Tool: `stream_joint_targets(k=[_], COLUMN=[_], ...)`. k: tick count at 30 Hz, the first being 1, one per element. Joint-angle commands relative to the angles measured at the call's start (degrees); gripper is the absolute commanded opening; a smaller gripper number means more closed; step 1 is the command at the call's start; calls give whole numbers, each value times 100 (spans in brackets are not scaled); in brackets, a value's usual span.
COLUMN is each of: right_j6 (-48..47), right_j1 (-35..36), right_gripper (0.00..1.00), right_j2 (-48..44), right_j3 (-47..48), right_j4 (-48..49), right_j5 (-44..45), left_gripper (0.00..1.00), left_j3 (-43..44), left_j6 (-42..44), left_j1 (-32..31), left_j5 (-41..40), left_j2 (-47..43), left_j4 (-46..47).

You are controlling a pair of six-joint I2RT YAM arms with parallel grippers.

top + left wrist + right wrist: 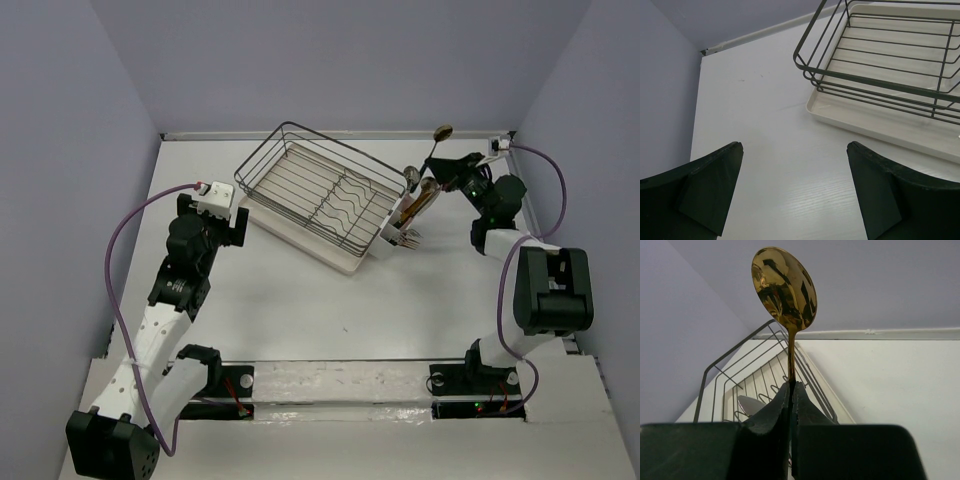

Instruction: Sort the eating utensils into containers

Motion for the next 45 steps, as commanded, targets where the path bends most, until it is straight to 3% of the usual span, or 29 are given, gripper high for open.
stream_joint_targets(k=[1,26,32,36,42,45], right_j6=[-522,-1778,-1805,-1683,-1647,-1612], right_j1=[120,392,392,392,392,331], right_gripper=[0,1,24,49,54,63], right_j2=[-368,1,10,37,-148,-411], right_j3=[-170,-671,-812,-856,-874,-821], right_j4=[58,506,576,682,638,393], right_j5=[102,-64,-241,-294,-154,153], left_gripper=[99,99,99,99,99,99], left_j3=[-129,-164,-199,-182,-191,-217], left_j6=[-19,-1,-1,34,43,43], left_j1=[30,30,30,30,30,30], left_j5=[-36,-45,-45,-71,-81,-107], left_j2=[-118,-135,-135,-144,-153,-162], left_j4=[208,199,226,226,208,199])
